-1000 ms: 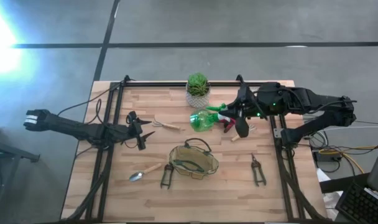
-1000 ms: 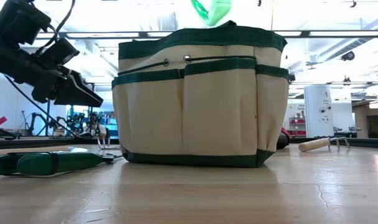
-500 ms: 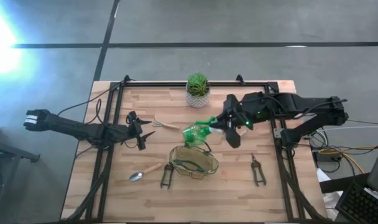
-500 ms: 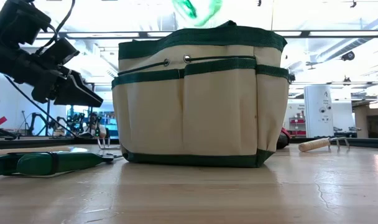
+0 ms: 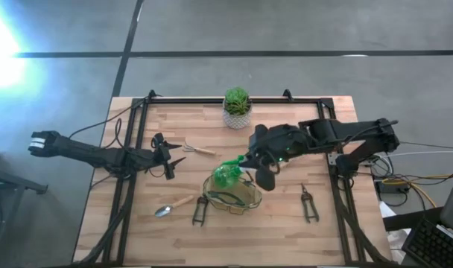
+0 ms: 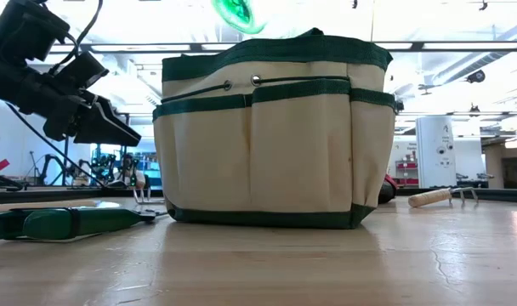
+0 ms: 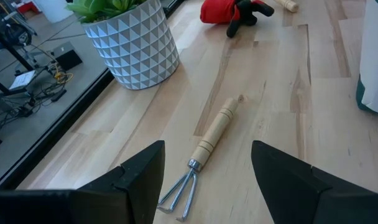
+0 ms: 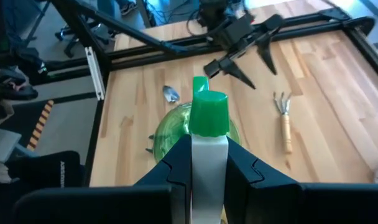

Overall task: Pick & Place Garden tools in Gardening bag
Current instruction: Put the green spray bottle into the white gardening bag

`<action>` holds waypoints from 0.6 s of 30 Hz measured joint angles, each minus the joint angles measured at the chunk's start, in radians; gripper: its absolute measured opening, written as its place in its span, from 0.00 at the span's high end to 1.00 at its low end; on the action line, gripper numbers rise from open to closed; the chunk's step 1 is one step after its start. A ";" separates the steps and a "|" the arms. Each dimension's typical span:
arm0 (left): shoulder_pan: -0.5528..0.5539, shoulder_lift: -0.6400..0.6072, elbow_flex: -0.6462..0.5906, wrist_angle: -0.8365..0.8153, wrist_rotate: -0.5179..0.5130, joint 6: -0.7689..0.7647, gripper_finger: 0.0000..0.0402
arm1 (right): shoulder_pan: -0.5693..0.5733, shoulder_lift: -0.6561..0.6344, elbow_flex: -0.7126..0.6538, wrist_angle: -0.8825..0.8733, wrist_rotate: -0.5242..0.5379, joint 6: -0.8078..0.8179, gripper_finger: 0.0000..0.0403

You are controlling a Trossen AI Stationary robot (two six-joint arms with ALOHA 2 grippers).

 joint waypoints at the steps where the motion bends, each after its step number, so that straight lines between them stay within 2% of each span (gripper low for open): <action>1: 0.000 0.000 0.000 0.000 0.000 0.000 0.40 | 0.002 0.010 0.010 -0.002 -0.001 -0.003 0.90; 18: 0.000 0.000 0.000 -0.001 0.001 -0.002 0.40 | 0.014 0.169 0.301 -0.213 0.005 -0.012 0.90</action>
